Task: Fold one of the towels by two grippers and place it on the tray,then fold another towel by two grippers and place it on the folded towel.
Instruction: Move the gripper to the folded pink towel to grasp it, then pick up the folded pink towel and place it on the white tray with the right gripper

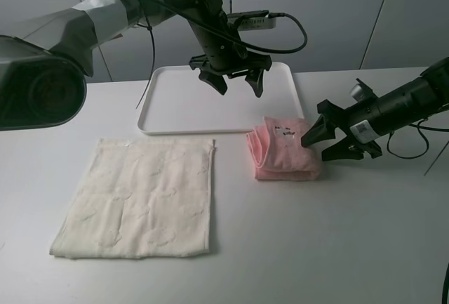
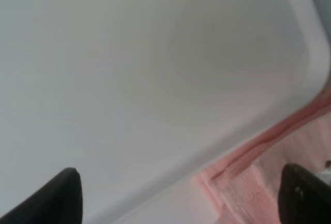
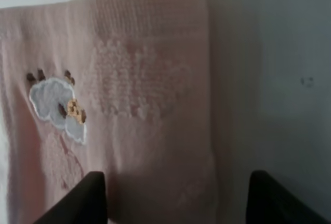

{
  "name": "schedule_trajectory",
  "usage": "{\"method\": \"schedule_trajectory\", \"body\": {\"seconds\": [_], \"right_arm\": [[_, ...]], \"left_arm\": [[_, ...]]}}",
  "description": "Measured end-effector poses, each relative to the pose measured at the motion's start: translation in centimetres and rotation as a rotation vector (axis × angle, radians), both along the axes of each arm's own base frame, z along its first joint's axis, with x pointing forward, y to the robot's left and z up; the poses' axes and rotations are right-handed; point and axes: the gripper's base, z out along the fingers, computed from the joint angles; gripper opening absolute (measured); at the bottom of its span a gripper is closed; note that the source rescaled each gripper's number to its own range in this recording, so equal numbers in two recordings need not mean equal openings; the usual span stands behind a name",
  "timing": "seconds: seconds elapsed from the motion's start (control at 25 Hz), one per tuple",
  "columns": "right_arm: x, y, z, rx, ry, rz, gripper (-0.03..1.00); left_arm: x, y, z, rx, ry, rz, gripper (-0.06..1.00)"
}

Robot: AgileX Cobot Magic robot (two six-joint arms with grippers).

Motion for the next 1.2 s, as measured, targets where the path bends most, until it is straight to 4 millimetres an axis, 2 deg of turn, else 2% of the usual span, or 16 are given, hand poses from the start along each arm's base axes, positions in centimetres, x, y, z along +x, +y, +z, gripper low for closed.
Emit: {"method": "schedule_trajectory", "body": {"seconds": [0.4, 0.48, 0.72, 0.76, 1.0, 1.2], "right_arm": [[0.1, 3.0, -0.4, -0.06, -0.043, 0.061, 0.59], [0.1, 3.3, -0.5, -0.077, -0.052, 0.061, 0.51], [0.2, 3.4, -0.6, -0.096, -0.085, 0.096, 0.13], [0.2, 3.4, -0.6, -0.099, -0.093, 0.107, 0.1], [0.1, 3.4, -0.6, -0.101, -0.113, 0.135, 0.1], [0.0, 3.7, 1.5, -0.07, -0.156, 0.161, 0.1]], "left_arm": [[0.0, 0.0, 0.0, -0.003, -0.001, -0.011, 0.97], [0.0, -0.1, 0.0, -0.007, 0.001, -0.011, 0.97], [-0.2, -0.3, 0.1, -0.031, 0.014, -0.021, 0.97], [-0.2, -0.3, 0.1, -0.029, 0.011, -0.028, 0.97], [-0.2, -0.3, 0.1, -0.026, 0.004, -0.047, 0.97], [-0.1, 0.2, 1.6, -0.029, -0.033, -0.06, 0.97]]}}
